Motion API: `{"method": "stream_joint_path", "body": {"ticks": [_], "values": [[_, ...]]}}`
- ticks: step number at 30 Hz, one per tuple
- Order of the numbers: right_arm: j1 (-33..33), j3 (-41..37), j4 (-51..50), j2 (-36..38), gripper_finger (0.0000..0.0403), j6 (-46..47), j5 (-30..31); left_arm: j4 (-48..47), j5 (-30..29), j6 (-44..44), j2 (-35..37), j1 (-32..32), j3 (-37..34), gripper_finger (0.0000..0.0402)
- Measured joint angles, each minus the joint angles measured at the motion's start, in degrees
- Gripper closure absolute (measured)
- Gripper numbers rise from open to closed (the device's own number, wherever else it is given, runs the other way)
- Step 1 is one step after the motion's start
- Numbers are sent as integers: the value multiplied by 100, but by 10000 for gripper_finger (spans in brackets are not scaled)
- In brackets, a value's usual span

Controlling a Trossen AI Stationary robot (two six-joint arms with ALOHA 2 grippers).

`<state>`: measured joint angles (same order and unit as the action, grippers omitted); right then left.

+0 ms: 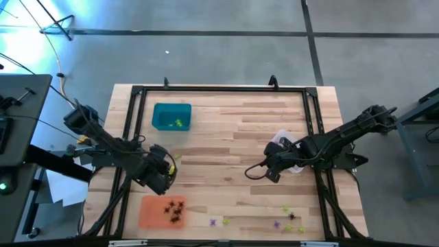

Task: Sort Halloween decoration
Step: Put the violet spider toy into the transparent bin

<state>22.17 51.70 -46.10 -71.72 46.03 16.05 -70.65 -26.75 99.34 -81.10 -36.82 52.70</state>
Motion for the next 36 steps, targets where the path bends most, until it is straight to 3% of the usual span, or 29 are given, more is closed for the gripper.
{"method": "stream_joint_path", "body": {"ticks": [12, 20, 30, 36], "values": [[0, 0, 8, 0, 259, 0, 0, 263, 248, 801, -225, 76, -892, 223], [0, 0, 8, 0, 259, 1, 0, 1099, 150, 537, -161, 479, -1551, 222], [0, 0, 14, 0, 259, 0, 0, 1390, -88, 387, -15, 898, -1945, 222], [0, 0, 15, 0, 259, -1, 0, 2250, -138, 85, -4, 1135, -2345, 222]]}}
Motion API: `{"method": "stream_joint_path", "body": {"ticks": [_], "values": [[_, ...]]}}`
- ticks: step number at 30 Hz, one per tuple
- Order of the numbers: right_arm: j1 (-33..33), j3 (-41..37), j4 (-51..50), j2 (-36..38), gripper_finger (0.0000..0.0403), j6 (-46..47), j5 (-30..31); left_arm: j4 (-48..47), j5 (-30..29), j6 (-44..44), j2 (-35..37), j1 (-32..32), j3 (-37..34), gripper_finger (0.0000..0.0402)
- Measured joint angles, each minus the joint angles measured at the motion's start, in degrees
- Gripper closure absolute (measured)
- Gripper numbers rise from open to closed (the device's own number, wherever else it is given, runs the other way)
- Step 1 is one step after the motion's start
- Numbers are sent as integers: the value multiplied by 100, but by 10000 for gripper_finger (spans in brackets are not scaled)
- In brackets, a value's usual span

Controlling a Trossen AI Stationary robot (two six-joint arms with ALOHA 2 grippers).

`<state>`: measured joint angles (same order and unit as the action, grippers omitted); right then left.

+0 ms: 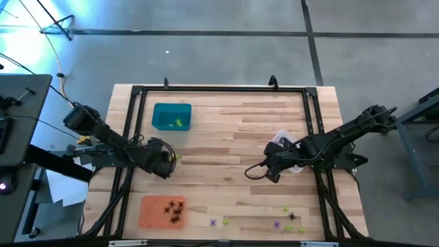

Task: Sort Halloween decoration
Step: Put the violet spider toy into the transparent bin

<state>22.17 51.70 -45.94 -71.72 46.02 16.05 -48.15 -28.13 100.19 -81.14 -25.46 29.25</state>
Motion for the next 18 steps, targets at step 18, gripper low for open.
{"method": "stream_joint_path", "body": {"ticks": [18], "values": [[0, 0, -1, 0, 259, 0, 0, 430, -47, -191, 4, 183, -231, 338]]}}
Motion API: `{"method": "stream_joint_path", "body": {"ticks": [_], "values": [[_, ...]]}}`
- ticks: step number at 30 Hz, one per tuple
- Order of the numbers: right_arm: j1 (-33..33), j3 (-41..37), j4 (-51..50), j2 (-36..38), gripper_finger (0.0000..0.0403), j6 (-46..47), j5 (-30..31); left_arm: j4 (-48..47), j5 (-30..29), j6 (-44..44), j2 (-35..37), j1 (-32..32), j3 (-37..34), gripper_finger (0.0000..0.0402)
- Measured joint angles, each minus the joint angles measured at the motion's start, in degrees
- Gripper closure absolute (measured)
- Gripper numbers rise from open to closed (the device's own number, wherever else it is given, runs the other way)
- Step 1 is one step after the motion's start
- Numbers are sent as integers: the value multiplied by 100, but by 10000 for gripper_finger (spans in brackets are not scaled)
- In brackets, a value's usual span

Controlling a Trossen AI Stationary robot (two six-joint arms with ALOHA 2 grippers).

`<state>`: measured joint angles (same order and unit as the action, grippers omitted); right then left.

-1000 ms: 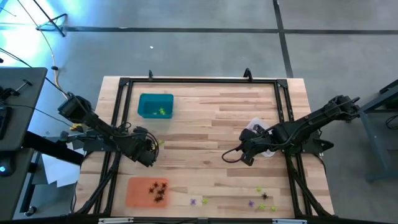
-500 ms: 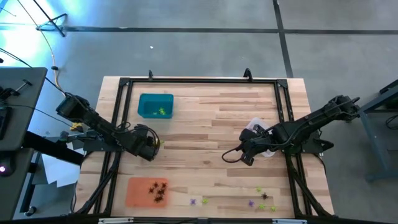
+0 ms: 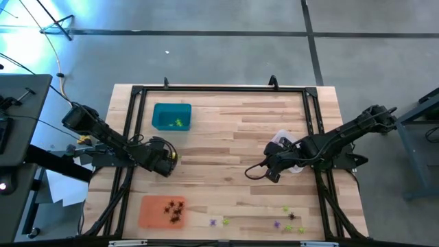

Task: Sort Halloween decoration
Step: Put the violet spider toy into the transparent bin

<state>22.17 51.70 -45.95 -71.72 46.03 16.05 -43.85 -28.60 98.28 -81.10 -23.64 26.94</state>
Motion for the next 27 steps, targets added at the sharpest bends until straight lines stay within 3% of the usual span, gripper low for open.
{"method": "stream_joint_path", "body": {"ticks": [4, 16, 21, 27], "values": [[0, 0, 0, 0, 259, -1, 0, -7, 11, 0, -2, 0, 0, 392], [0, 0, 0, 0, 259, 0, 0, -12, -17, -24, -25, 2, 62, 399], [0, 0, 0, 0, 259, -1, 0, -245, 44, -496, 159, 6, 383, 401], [0, 0, 2, 0, 259, 1, 0, -377, -437, -960, 529, 4, 810, 401]]}}
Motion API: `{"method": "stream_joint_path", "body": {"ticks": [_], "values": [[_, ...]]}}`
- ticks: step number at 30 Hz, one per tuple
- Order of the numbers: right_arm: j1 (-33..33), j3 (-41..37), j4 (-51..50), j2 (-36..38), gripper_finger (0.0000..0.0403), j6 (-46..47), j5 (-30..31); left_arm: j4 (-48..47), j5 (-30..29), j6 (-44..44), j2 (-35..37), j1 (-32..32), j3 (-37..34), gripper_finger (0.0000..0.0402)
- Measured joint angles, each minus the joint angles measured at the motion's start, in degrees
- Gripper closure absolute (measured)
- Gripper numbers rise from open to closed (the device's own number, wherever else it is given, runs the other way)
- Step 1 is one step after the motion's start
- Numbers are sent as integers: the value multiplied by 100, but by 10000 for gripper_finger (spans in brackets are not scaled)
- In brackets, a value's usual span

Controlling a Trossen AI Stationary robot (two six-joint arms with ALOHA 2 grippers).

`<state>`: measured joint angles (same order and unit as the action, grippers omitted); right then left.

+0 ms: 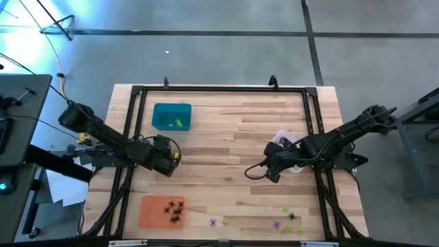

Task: Sort Halloween decoration
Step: Put the violet spider toy into the transparent bin

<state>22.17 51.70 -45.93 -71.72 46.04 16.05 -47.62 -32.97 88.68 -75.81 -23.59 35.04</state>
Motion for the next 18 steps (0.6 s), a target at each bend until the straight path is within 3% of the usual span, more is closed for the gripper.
{"method": "stream_joint_path", "body": {"ticks": [3, 7, 13, 18], "values": [[0, 0, 7, 0, 259, -1, 0, 174, -310, -376, 158, -1, 231, 401], [0, 0, 35, 0, 259, 0, 0, 1127, -528, -1648, 199, -4, 578, 401], [0, 0, 42, 2, 259, 0, 0, 3706, -559, -3984, 199, -4, 777, 401], [0, 0, 41, 2, 259, -1, 1, 5433, -274, -5319, 102, -4, 783, 401]]}}
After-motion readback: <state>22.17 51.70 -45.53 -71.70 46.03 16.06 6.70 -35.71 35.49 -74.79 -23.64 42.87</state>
